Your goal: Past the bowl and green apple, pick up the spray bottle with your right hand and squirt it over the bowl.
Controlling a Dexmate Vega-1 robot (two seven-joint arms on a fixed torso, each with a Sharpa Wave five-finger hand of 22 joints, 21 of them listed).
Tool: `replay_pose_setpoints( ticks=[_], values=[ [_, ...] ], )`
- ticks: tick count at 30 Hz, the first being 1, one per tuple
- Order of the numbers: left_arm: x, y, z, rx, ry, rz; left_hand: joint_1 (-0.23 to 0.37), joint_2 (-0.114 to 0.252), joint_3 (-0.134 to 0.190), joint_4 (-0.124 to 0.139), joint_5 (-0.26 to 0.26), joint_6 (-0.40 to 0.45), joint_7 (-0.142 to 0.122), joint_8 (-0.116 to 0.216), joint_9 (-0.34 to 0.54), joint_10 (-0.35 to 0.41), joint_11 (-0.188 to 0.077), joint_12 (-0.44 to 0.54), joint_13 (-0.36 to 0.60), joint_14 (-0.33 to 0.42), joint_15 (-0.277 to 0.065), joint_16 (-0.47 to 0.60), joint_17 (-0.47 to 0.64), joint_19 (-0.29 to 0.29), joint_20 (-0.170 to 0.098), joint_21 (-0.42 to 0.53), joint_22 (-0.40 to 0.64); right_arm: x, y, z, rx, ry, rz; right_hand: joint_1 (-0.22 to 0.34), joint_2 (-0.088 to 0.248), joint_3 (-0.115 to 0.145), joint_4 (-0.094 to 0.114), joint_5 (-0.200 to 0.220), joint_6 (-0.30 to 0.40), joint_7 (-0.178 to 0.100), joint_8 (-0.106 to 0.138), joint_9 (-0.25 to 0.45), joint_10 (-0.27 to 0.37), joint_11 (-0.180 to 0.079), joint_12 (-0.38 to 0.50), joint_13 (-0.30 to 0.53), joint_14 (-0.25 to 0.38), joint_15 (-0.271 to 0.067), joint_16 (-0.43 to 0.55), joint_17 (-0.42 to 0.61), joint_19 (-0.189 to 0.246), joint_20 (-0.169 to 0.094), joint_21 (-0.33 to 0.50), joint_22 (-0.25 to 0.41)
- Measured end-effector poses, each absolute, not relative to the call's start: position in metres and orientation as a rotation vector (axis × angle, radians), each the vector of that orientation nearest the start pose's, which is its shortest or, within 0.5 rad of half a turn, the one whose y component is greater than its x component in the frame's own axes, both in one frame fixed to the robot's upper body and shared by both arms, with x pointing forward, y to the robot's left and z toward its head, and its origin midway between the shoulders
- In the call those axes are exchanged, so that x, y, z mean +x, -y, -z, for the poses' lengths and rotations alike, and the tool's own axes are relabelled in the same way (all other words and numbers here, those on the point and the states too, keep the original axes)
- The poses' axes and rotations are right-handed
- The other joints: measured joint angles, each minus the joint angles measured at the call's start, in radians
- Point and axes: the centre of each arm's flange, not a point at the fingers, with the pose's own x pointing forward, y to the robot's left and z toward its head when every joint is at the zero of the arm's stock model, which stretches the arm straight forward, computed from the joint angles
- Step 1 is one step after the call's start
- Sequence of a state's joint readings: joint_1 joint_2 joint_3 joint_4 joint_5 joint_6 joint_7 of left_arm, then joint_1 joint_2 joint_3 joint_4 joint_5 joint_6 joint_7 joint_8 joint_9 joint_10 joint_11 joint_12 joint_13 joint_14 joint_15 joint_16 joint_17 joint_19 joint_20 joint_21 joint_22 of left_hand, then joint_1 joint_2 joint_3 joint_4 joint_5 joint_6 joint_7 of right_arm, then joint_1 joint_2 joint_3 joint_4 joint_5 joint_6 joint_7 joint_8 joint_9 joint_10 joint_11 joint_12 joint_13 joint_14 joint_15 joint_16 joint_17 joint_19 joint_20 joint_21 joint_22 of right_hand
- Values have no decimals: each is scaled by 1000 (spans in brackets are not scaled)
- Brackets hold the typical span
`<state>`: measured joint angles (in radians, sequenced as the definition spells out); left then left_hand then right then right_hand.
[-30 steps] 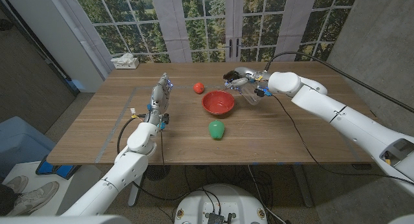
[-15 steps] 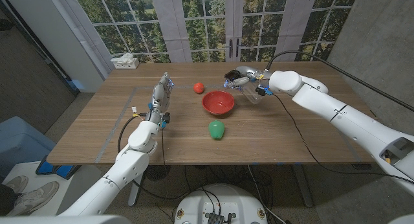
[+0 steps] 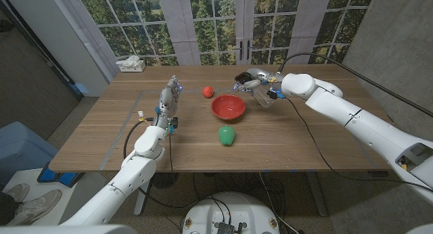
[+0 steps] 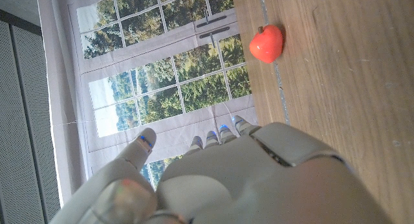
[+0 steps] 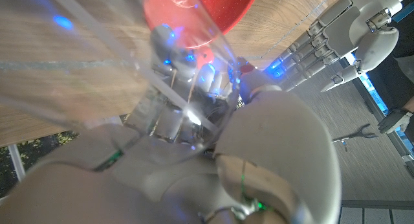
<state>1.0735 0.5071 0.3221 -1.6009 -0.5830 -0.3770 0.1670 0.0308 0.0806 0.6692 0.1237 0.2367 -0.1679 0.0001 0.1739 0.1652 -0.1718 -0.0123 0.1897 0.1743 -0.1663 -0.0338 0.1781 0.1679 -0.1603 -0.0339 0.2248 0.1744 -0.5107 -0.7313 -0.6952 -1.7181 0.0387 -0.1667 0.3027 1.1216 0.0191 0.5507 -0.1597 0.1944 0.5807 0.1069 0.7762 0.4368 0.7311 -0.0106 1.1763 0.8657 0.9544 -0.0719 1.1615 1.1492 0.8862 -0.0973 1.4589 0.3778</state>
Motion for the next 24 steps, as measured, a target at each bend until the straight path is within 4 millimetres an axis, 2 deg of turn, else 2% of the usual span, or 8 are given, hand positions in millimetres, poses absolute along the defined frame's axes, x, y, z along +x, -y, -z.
replay_pose_setpoints(
  ticks=[4, 8, 13, 14, 15, 20, 24],
  values=[
    [583, -262, 47, -124, 715, 142, 0, 0, 0, 0, 0, 0, 0, 0, 0, 0, 0, 0, 0, 0, 0, 0, 0, 0, 0, -7, 0, 603, 153, -87, -1033, 554, -498, 0, 0, -4, -4, 0, 19, -1, -11, -10, 4, -4, 0, 0, 0, 0, 0, 0, 0, 0, -1, 3],
    [583, -262, 47, -125, 715, 142, 0, 0, 0, 0, 0, 0, 0, 0, 0, 0, 0, 0, 0, 0, 0, 0, 0, 0, 0, -7, 0, 603, 153, -87, -1037, 550, -501, 0, 0, -9, 0, 0, 79, 2, -9, -14, 12, -4, 1, 5, 0, 0, 0, 0, 0, 0, -4, 7],
    [583, -262, 48, -125, 714, 142, 0, 0, 0, 0, 0, 0, 0, 0, 0, 0, 0, 0, 0, 0, 0, 0, 0, 0, 0, -7, 0, 603, 152, -87, -1043, 541, -506, 0, 0, -36, 8, -6, 123, -5, 32, 23, 36, -7, 4, 8, 4, 4, 0, 0, 8, 8, -5, 8],
    [583, -262, 48, -126, 714, 142, 0, 0, 0, 0, 0, 0, 0, 0, 0, 0, 0, 0, 0, 0, 0, 0, 0, 0, 0, -7, 0, 603, 152, -87, -1043, 542, -506, 0, 0, -46, 9, -6, 125, -7, 45, 39, 40, -7, 3, 8, 4, 4, 0, 0, 8, 7, -5, 8],
    [583, -262, 48, -126, 714, 142, 0, 0, 0, 0, 0, 0, 0, 0, 0, 0, 0, 0, 0, 0, 0, 0, 0, 0, 0, -7, 0, 603, 152, -87, -1045, 536, -507, 0, 0, -55, 10, -6, 125, -7, 71, 71, 47, -7, -2, 8, 6, 6, 0, 0, 8, 8, -5, 8],
    [583, -262, 49, -126, 712, 141, 0, 0, 0, 0, 0, 0, 0, 0, 0, 0, 0, 0, 0, 0, 0, 0, 0, 0, 0, -7, 0, 604, 151, -88, -1052, 523, -512, -1, 1, -89, 5, -6, 125, -7, 220, 250, 70, -17, -12, 46, 17, 17, 0, 0, 20, 20, -5, 8],
    [582, -261, 50, -128, 712, 139, 0, 0, 0, 0, 0, 0, 0, 0, 0, 0, 0, 0, 0, 0, 0, 0, 0, 0, 0, -7, 0, 605, 150, -88, -1060, 511, -513, -4, 4, -102, 8, 6, 132, -14, 322, 386, 120, -31, 35, 150, 38, 38, 0, 0, 35, 35, -5, 8]
  ],
)
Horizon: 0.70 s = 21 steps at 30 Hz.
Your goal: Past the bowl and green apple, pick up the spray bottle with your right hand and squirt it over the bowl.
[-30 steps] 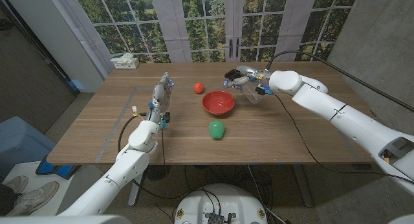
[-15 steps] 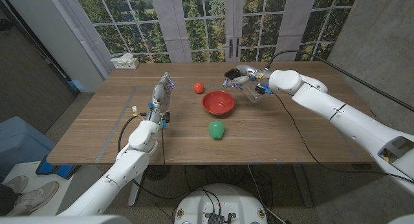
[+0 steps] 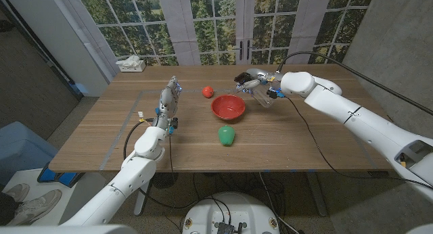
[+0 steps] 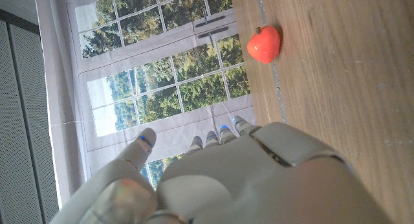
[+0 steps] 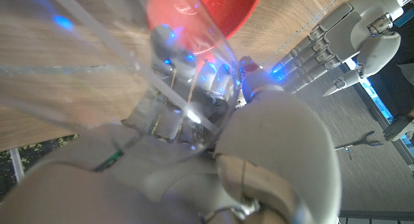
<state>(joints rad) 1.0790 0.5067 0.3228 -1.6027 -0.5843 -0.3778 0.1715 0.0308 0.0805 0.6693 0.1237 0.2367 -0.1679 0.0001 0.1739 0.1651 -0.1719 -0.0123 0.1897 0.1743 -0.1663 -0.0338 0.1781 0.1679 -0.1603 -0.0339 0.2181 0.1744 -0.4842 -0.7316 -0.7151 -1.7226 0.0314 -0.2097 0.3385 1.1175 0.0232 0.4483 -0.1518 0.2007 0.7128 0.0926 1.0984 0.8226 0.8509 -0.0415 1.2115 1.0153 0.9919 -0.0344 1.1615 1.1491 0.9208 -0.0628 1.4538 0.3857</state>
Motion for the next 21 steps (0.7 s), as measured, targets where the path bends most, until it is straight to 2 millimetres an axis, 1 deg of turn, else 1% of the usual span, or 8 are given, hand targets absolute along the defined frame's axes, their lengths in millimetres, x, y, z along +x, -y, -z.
replay_pose_setpoints(
  ticks=[3, 6, 7, 8, 14, 16, 18, 21],
  values=[
    [581, -261, 51, -129, 712, 138, 0, 0, 0, 0, 0, 0, 0, 0, 0, 0, 0, 0, 0, 0, 0, 0, 0, 0, 0, 0, 0, 604, 149, -88, -1065, 511, -512, 0, 0, 0, 0, 14, 11, -11, 40, 43, 0, 0, 47, 89, 11, 11, 0, 0, 11, 11, -2, 0],
    [580, -261, 51, -130, 713, 137, 0, 0, 0, 0, 0, 0, 0, 0, 0, 0, 0, 0, 0, 0, 0, 0, 0, 0, 0, 0, 0, 604, 149, -89, -1068, 510, -509, 0, 0, 0, 0, 36, 18, -18, 66, 69, 0, 0, 85, 167, 16, 16, 0, 0, 14, 14, -13, 14],
    [580, -261, 51, -130, 713, 137, 0, 0, 0, 0, 0, 0, 0, 0, 0, 0, 0, 0, 0, 0, 0, 0, 0, 0, 0, 0, 0, 604, 149, -89, -1068, 510, -509, 0, 0, 7, -6, 44, 18, -18, 77, 84, 0, 0, 97, 186, 16, 16, 0, 0, 14, 14, -18, 15],
    [580, -261, 51, -131, 714, 137, 0, 0, 0, 0, 0, 0, 0, 0, 0, 0, 0, 0, 0, 0, 0, 0, 0, 2, -2, 0, 0, 604, 149, -89, -1068, 508, -510, 0, 0, 18, -3, 52, 18, -18, 89, 100, 0, 0, 105, 197, 16, 16, 0, 0, 14, 14, -22, 35],
    [579, -261, 52, -131, 716, 134, 0, 0, 0, 0, 0, 0, 0, 0, 0, 0, 0, 0, 0, 0, 0, 0, 0, 6, -5, -4, 0, 604, 149, -89, -1065, 501, -524, -8, 8, 58, -5, 103, 23, -12, 145, 167, -6, -6, 140, 213, 16, 16, 0, 0, 22, 22, -44, 71],
    [579, -261, 52, -131, 716, 134, 0, 0, 0, 0, 0, 0, 0, 0, 0, 0, 0, 0, 0, 0, 0, 0, 0, 5, -5, -4, 0, 604, 149, -89, -1063, 501, -528, -11, 11, 88, -4, 150, 19, -8, 187, 221, -5, -5, 167, 213, 16, 16, 0, 0, 28, 28, -58, 79],
    [578, -260, 52, -132, 716, 135, 0, 0, 0, 0, 0, 0, 0, 0, 0, 0, 0, 0, 0, 0, 0, 0, 0, 6, -5, -4, 0, 603, 149, -90, -1064, 499, -533, -15, 15, 132, 0, 230, 29, 5, 239, 291, 24, -9, 214, 218, 16, 16, 0, 0, 42, 26, -76, 85],
    [578, -260, 52, -132, 717, 134, 0, 0, 0, 0, 0, 0, 0, 0, 0, 0, 0, 0, 0, 0, 0, 0, 0, 6, -5, -4, 0, 603, 149, -92, -1070, 490, -537, -22, 22, 194, 6, 343, 22, 11, 306, 372, 32, -7, 280, 218, 20, 20, 0, 0, 47, 31, -92, 94]
  ],
)
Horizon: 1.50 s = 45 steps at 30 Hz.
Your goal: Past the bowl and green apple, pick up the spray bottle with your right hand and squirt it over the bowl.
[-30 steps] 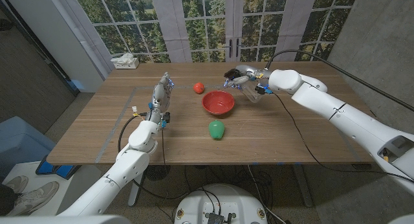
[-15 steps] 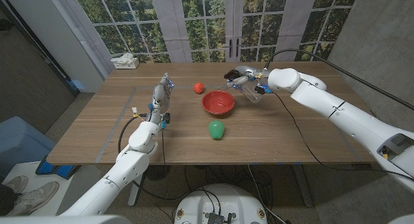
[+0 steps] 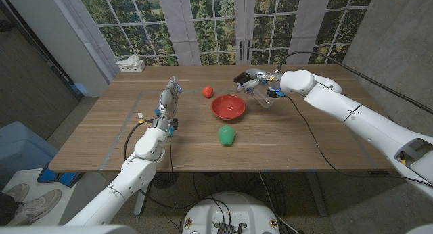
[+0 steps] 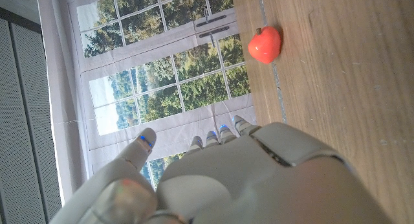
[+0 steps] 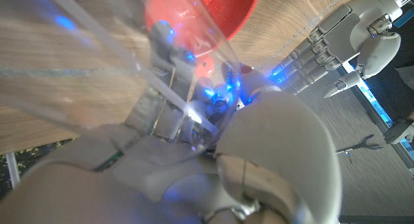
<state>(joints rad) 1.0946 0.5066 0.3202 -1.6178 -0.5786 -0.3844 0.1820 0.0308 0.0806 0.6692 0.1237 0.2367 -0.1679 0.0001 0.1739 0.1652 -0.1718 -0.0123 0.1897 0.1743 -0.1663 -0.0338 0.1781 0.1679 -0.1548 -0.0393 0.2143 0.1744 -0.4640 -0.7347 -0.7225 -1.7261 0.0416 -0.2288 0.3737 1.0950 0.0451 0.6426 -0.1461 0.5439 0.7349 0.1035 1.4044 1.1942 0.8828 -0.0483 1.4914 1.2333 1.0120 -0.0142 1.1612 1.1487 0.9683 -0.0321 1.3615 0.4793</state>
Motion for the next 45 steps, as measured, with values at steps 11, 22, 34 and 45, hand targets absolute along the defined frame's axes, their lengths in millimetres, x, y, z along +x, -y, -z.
replay_pose_setpoints(
  ticks=[11, 22, 34, 45],
  values=[
    [575, -260, 54, -135, 718, 130, 0, 0, 0, 0, 0, 0, 0, 0, 0, 0, 0, 0, 0, 0, 0, 0, 0, 0, 0, 0, 0, 603, 147, -92, -1092, 456, -558, -41, 1, 66, 2, 130, -24, 24, 63, 29, 0, 0, 64, 1, 11, 11, 0, 0, 11, -3, -12, 14],
    [573, -259, 54, -134, 721, 130, 0, 0, 0, 0, 0, 0, 0, 0, 0, 0, 0, 0, 0, 0, 0, 0, 0, 0, 0, 0, 0, 603, 148, -92, -1093, 458, -556, -56, -3, 67, 1, 160, -31, 31, 83, 26, -2, -2, 66, 1, 11, 11, 0, 0, 7, -8, -20, 16],
    [572, -258, 52, -132, 727, 132, 0, 0, 0, 0, 0, 0, 0, 0, 0, 0, 0, 0, 0, 0, 0, 0, 0, 0, 0, -4, 0, 601, 151, -91, -1077, 489, -539, -75, -7, -10, -15, 103, -87, -11, -9, -112, -52, -18, 32, -31, 14, 14, 0, 0, -3, -52, -34, 0],
    [571, -257, 51, -129, 726, 130, 0, 0, 0, 0, 0, 0, 0, 0, 0, 0, 0, 0, 0, 0, 0, 0, 0, 0, 0, -4, 0, 601, 156, -89, -1048, 527, -527, -72, -9, -117, 1, -107, -188, -46, -117, -237, -165, -24, -194, -220, -48, -76, 1, 1, -79, -101, -30, -58]
  ],
)
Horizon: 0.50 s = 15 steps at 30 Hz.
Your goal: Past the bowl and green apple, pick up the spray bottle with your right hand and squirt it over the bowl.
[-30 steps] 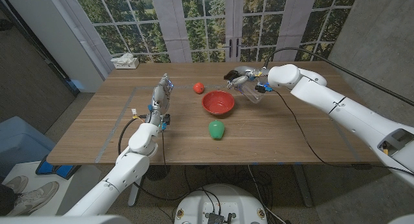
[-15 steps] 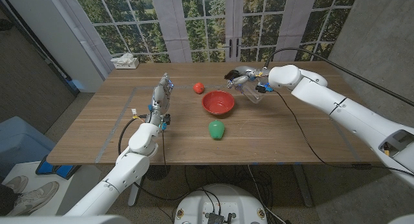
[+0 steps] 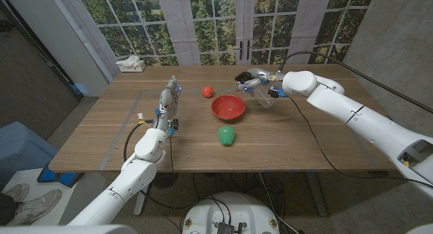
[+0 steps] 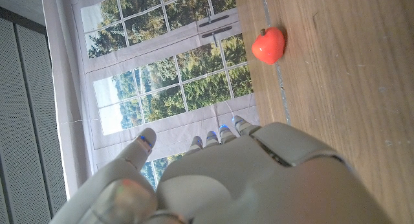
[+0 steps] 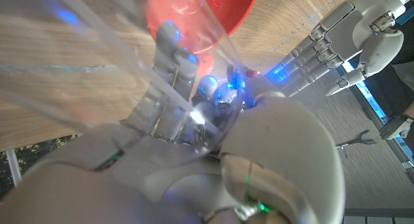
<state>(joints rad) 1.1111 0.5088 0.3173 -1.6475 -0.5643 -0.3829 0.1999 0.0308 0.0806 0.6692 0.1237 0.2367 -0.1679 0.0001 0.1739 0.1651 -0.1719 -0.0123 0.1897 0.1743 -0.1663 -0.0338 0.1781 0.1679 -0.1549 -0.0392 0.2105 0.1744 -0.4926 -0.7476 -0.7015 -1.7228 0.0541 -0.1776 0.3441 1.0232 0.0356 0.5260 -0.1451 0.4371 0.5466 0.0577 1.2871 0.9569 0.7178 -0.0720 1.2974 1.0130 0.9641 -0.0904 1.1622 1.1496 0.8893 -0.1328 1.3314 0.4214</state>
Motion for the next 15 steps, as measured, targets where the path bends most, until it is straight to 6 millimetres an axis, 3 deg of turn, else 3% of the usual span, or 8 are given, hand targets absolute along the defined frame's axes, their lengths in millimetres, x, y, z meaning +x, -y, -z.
replay_pose_setpoints(
  ticks=[4, 7, 10, 15],
  values=[
    [571, -257, 51, -129, 725, 130, 0, 0, 0, 0, 0, 0, 0, 0, 0, 0, 0, 0, 0, 0, 0, 0, 0, 5, 5, 0, 0, 602, 157, -90, -1043, 525, -528, -47, 53, -41, 36, -135, -102, -12, -12, 43, -81, -3, -57, -2, -49, -44, 23, 0, -89, 35, 16, -27],
    [571, -257, 51, -129, 725, 130, 0, 0, 0, 0, 0, 0, 0, 0, 0, 0, 0, 0, 0, 0, 0, 0, 0, 5, 5, 0, 0, 603, 158, -89, -1039, 521, -530, -99, 88, -72, 68, -210, -144, -13, -35, 39, -125, -2, -86, 4, -102, -28, 66, 0, -132, 46, 16, -55],
    [571, -257, 50, -129, 727, 130, 0, 0, 0, 0, 0, 0, 0, 0, 0, 0, 0, 0, 0, 0, 0, 0, 0, 5, 5, 0, 0, 603, 159, -90, -1031, 521, -529, -144, 101, -80, 89, -233, -158, -17, -53, 22, -147, 2, -106, -1, -129, -13, 90, 0, -156, 57, 3, -79],
    [572, -257, 50, -128, 726, 130, 0, 0, 0, 0, 0, 0, 0, 0, 0, 0, 0, 0, 0, 0, 0, 0, 0, 5, 5, 0, 0, 604, 161, -90, -1018, 528, -528, -168, 107, -79, 97, -236, -158, -17, -57, 11, -154, -1, -120, -11, -152, -8, 120, 0, -178, 62, -10, -101]
  ],
)
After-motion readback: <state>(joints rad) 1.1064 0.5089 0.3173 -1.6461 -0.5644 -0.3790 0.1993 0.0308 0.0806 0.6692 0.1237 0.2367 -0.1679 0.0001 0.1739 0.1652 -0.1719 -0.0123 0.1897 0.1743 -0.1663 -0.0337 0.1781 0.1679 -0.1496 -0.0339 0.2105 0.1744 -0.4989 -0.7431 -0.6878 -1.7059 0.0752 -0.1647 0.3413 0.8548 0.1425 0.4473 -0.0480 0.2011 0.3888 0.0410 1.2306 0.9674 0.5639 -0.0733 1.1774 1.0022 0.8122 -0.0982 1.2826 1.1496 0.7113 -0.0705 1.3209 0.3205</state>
